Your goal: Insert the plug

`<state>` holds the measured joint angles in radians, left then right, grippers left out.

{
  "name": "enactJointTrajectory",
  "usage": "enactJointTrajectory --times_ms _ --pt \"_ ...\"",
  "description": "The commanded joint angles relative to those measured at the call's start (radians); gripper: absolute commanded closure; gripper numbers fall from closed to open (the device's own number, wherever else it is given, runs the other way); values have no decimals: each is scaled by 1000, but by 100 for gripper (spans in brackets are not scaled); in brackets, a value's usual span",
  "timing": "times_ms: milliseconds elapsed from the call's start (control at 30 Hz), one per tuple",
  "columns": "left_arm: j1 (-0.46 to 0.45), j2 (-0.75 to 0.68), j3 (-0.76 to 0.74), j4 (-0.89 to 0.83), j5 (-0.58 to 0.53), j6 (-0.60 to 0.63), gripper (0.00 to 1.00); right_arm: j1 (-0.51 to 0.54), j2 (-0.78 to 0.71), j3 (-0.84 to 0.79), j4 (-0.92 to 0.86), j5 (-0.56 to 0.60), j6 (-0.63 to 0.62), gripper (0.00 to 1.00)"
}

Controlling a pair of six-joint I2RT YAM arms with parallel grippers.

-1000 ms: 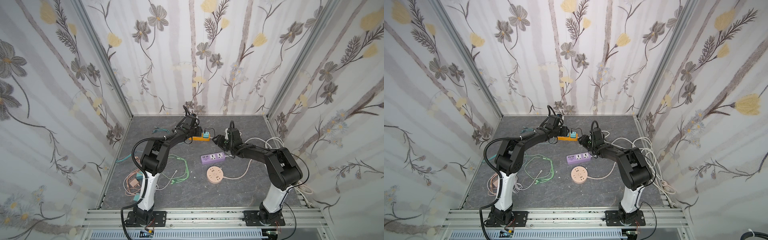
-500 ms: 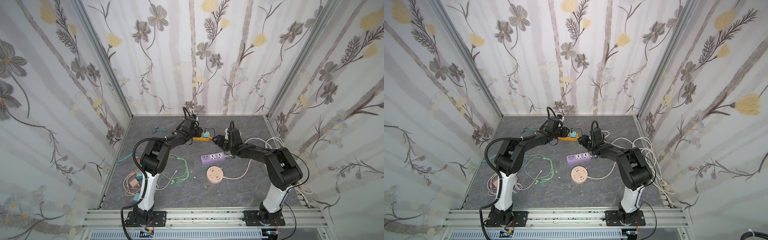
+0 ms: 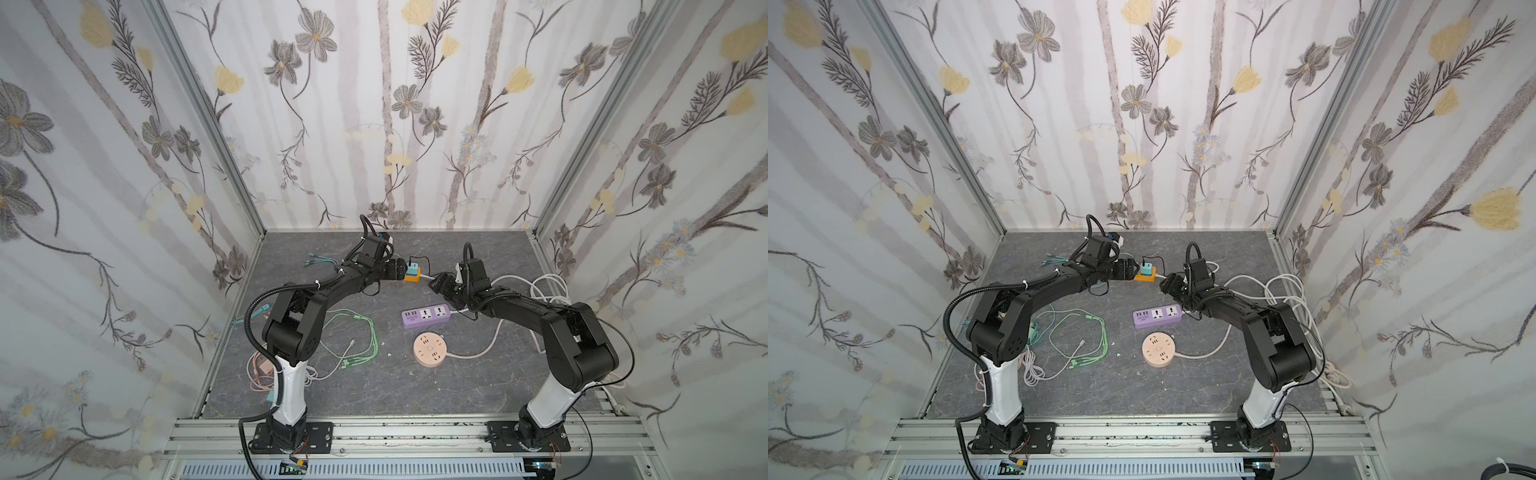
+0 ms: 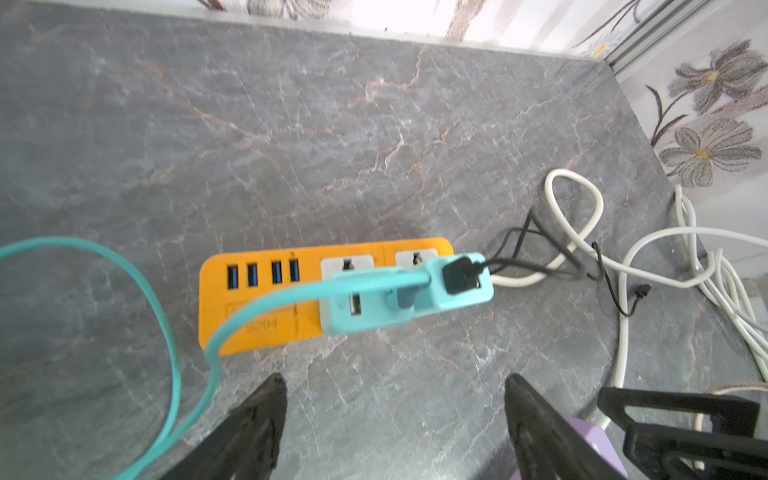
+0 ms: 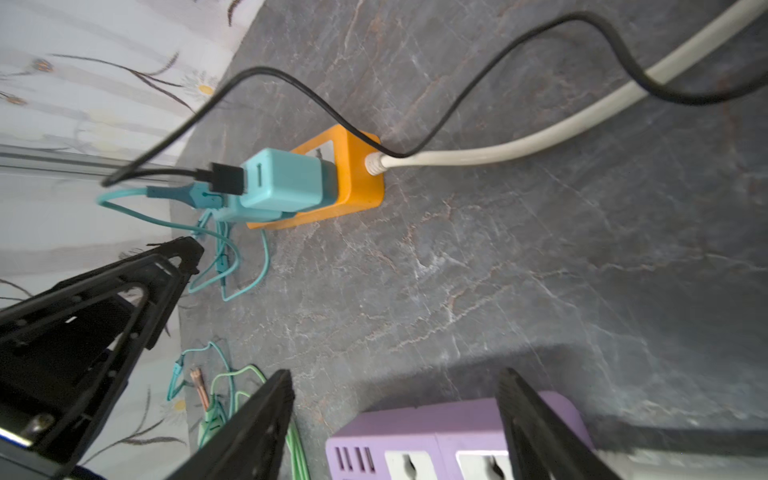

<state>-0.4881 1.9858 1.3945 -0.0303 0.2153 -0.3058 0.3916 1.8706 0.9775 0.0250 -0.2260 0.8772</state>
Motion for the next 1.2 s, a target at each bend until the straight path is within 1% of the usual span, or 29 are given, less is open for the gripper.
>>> enactJointTrajectory --times_ms 0,67,100,133,167,200,333,400,500,600,767,867,967,1067,1133,1167 --pt "0 -44 -55 13 24 -72 13 -1 -6 4 -155 54 -66 19" --pt "0 -77 -107 27 10 -111 10 -5 10 14 -189 48 -93 16" --pt "0 -94 -131 34 -1 -127 8 -6 20 20 -197 38 -106 12" --pt "0 -113 -160 39 -19 -144 5 -7 33 32 -209 22 -126 2" --pt "0 -137 -189 45 -41 -156 1 -7 44 51 -229 18 -141 1" --pt "1 -156 -212 47 -59 -163 0 -6 51 61 -242 19 -149 1" --pt "0 -237 -290 29 -113 -173 0 -6 64 75 -246 19 -146 1" --pt "-1 -273 -321 15 -142 -181 0 -2 68 81 -259 10 -135 1" --pt "0 -328 -365 -14 -214 -209 0 5 61 76 -272 1 -89 1" --pt "3 -375 -397 -58 -293 -239 0 21 39 53 -245 2 -12 1" --pt "6 -417 -416 -162 -407 -272 0 61 30 14 -147 9 156 1" --pt "14 -424 -422 -217 -446 -288 0 86 39 6 -92 17 238 1" --pt "24 -433 -431 -260 -475 -296 0 110 42 6 -69 43 291 1" --pt "39 -446 -431 -310 -509 -297 0 125 47 26 -53 56 303 1" --pt "54 -460 -428 -357 -537 -307 0 137 44 55 -79 77 267 1" --pt "66 -470 -428 -385 -548 -317 0 144 35 80 -126 106 227 1"
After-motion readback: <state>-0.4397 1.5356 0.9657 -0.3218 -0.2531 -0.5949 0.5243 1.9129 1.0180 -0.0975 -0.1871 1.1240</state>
